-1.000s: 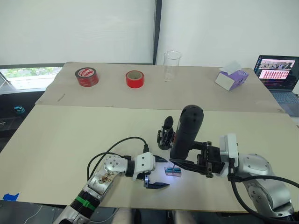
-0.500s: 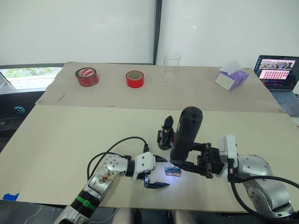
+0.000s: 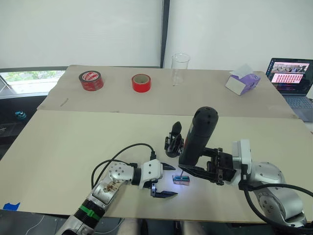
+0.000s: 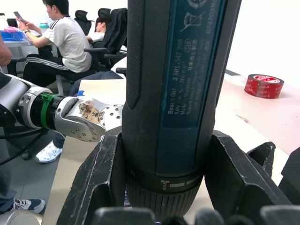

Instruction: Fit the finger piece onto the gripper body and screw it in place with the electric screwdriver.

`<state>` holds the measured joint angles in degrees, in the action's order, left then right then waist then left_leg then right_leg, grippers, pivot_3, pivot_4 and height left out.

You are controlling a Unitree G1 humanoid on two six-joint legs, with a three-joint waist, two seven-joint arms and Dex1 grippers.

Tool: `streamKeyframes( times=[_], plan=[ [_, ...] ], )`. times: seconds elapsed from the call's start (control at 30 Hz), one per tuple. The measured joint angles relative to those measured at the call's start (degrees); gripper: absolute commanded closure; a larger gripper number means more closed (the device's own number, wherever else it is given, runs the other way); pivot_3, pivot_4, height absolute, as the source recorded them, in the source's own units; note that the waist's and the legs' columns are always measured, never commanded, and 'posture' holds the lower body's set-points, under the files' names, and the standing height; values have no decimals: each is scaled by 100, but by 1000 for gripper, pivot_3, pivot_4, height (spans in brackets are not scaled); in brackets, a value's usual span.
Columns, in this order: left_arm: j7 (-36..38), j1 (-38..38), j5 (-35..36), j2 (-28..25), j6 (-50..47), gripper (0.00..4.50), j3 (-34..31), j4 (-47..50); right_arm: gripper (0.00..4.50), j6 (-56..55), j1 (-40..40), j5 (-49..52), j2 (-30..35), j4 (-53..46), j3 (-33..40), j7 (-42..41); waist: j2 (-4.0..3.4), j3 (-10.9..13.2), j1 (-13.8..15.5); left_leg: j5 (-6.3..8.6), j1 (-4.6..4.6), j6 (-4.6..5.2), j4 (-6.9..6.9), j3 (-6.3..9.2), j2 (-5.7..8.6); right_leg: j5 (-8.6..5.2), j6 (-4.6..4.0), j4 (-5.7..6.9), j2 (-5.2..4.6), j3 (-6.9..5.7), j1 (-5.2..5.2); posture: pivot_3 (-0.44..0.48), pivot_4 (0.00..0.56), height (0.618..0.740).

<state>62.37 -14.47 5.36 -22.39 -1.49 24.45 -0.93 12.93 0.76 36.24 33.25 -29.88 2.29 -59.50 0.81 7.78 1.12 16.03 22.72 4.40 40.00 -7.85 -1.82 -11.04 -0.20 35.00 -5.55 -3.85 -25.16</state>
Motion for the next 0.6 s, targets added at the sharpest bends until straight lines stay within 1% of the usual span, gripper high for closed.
streamKeyframes(
  times=[0.6],
  plan=[
    [-3,-13,0,0,-9,47,12,-6,2567,-1,0,-65,23,79,10,-23,0,0,9,0,0,0,0,0,0,1,0,0,0,0,0,0,150,740]
  ],
)
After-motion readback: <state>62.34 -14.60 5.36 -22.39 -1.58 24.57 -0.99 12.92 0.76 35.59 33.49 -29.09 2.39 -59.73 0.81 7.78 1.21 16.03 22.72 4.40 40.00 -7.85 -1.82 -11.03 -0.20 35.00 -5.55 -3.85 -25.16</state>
